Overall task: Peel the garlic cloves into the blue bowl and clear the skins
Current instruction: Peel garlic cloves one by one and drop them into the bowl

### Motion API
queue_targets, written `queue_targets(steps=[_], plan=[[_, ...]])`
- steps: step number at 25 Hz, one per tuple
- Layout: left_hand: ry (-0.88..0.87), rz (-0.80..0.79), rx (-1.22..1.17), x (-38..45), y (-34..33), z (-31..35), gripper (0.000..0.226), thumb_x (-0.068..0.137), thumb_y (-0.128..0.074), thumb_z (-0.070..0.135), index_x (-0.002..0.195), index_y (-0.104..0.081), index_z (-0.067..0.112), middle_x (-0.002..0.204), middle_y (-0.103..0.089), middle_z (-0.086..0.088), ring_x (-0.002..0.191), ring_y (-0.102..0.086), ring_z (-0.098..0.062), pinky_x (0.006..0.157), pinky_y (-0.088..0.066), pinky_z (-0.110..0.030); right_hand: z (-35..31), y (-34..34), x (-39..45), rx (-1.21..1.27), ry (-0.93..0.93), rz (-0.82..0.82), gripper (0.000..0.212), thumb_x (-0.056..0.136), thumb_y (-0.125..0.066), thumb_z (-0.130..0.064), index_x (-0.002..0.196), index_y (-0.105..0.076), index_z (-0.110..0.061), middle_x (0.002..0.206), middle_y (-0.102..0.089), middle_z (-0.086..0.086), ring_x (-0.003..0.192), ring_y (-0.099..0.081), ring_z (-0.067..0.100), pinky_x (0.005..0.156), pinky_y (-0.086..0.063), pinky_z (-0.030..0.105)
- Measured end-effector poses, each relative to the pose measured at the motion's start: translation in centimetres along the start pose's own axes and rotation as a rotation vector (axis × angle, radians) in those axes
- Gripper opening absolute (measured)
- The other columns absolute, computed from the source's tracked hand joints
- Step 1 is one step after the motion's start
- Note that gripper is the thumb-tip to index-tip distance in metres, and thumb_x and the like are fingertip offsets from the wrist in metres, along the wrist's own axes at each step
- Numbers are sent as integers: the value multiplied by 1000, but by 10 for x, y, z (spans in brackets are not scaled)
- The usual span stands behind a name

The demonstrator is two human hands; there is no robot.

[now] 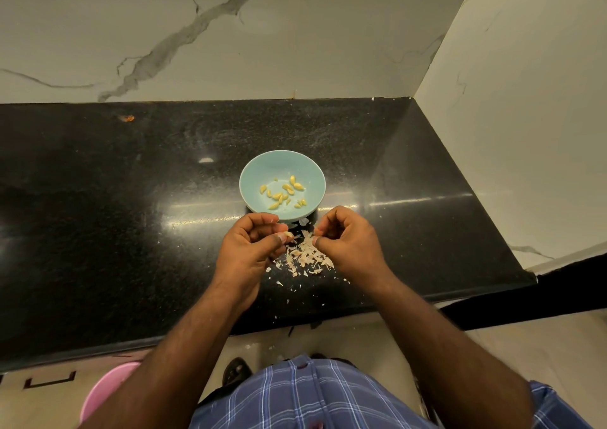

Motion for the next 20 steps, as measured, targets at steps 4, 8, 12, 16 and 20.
queue_targets(steps=[4, 8, 12, 16, 20], plan=[[17, -2, -2, 2, 4, -2, 30, 86, -68, -11, 107, -65, 11, 95, -77, -7, 89, -72, -19, 69, -57, -23, 7, -7, 1, -72, -12, -58, 14, 87, -74, -9, 89, -73, -23, 84, -73, -7, 84, -70, 8, 81, -62, 40], [58, -10, -46, 1, 4, -4, 28, 88, -67, -10, 107, -65, 11, 94, -76, -7, 86, -72, -17, 70, -56, -24, -3, -7, 0, -112, 51, -60, 11, 90, -76, -20, 100, -76, -23, 89, -75, -9, 85, -70, 4, 82, -61, 33], [64, -2, -41, 3, 5, -3, 24, 88, -70, -3, 107, -65, 9, 90, -75, -8, 86, -73, -20, 71, -58, -25, -7, -11, 0, -123, 60, -128, 20, 94, -71, -19, 112, -75, -25, 100, -75, -10, 94, -69, 3, 89, -59, 31], [-61, 91, 153, 17, 9, 13, 16, 87, -75, 2, 99, -68, 11, 83, -74, -4, 72, -71, -14, 58, -52, -21, 6, -9, 2, -153, -12, -132, 15, 93, -72, -32, 107, -73, -31, 88, -73, -12, 87, -69, 3, 84, -60, 36], [-218, 164, 538, 45, 7, 36, 7, 86, -80, 20, 91, -75, 22, 84, -75, 3, 76, -70, -13, 65, -56, -25, 13, -14, 1, -152, -46, -173, 17, 93, -72, -27, 110, -73, -27, 95, -73, -12, 92, -68, 1, 89, -59, 34]])
Point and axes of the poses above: each hand's wrist, its own x-axis towards the middle knuckle, its own y-axis out of the back of the hand, z = x × y, the point moved 6 cm from there along x, towards the middle knuckle
